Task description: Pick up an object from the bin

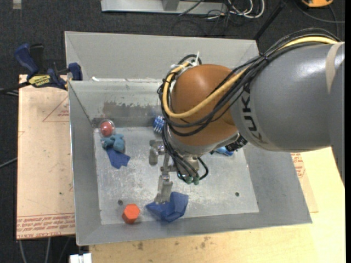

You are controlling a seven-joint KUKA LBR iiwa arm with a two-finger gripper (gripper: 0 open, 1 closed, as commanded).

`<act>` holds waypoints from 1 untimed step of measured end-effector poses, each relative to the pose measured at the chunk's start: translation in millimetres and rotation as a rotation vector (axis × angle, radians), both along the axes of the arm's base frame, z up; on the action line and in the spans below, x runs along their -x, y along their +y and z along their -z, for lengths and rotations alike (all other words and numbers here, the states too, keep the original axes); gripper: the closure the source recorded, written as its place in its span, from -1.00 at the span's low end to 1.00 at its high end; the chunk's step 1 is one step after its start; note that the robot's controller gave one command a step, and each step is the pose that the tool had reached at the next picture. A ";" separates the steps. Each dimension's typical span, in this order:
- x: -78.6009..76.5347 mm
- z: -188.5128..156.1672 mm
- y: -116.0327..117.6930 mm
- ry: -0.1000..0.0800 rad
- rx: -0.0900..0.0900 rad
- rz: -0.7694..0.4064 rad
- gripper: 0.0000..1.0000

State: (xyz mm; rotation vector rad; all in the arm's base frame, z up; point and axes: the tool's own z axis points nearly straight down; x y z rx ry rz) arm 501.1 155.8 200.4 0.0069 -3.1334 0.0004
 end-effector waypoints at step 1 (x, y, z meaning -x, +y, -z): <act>12.0 130.9 -51.0 -0.021 -0.002 -0.142 -1.00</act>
Offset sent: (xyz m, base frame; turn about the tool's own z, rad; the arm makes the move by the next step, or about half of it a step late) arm -0.0159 -0.0499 -0.1304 -0.1472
